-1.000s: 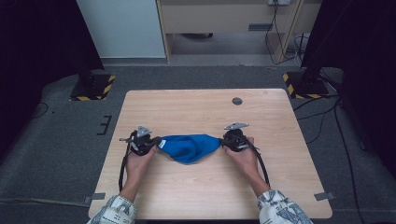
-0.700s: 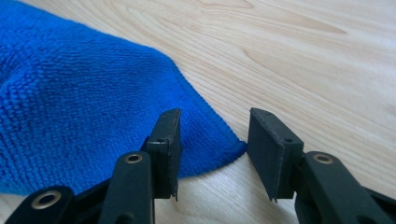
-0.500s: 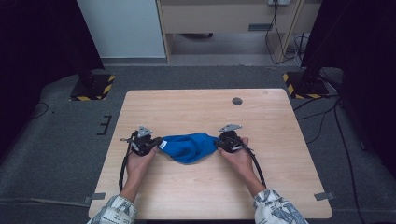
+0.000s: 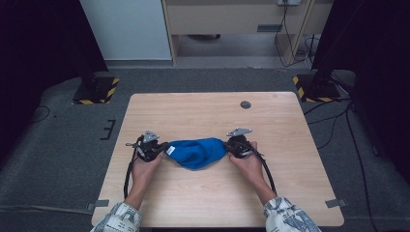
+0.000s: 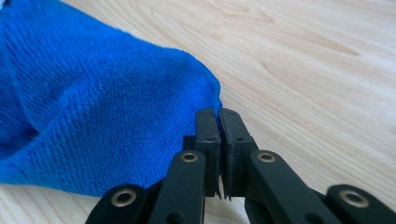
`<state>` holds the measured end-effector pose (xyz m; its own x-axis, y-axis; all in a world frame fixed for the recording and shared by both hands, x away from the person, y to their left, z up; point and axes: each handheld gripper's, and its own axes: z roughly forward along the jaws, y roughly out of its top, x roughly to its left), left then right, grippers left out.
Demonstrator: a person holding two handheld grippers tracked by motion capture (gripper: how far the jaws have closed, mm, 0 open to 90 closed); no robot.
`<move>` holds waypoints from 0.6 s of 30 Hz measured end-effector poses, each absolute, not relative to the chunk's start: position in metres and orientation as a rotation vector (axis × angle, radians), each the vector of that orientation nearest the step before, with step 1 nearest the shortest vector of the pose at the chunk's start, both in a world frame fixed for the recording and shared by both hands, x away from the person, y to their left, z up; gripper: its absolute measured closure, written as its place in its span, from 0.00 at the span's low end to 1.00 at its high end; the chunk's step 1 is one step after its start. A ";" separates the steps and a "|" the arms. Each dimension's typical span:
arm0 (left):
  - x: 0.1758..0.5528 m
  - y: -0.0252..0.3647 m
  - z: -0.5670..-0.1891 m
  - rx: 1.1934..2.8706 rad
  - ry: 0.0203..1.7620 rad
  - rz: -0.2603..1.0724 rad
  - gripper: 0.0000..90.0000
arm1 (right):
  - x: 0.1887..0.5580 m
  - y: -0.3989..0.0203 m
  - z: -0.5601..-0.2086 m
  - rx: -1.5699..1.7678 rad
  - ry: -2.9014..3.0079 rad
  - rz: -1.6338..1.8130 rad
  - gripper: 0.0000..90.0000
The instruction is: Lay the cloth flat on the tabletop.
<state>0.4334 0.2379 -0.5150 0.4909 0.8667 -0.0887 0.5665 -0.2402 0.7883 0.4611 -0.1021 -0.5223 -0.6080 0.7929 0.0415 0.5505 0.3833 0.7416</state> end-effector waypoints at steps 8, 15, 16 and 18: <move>0.429 0.223 -0.510 1.950 1.129 0.458 0.95 | 0.457 -0.115 -0.505 1.154 2.300 1.093 0.97; 0.427 0.211 -0.503 1.946 1.086 0.445 0.95 | 0.449 -0.130 -0.493 1.122 2.277 1.139 0.97; 0.427 0.210 -0.502 1.942 1.083 0.442 0.95 | 0.448 -0.132 -0.491 1.123 2.273 1.145 0.97; 0.426 0.208 -0.498 1.933 1.072 0.440 0.95 | 0.446 -0.138 -0.489 1.114 2.264 1.169 0.97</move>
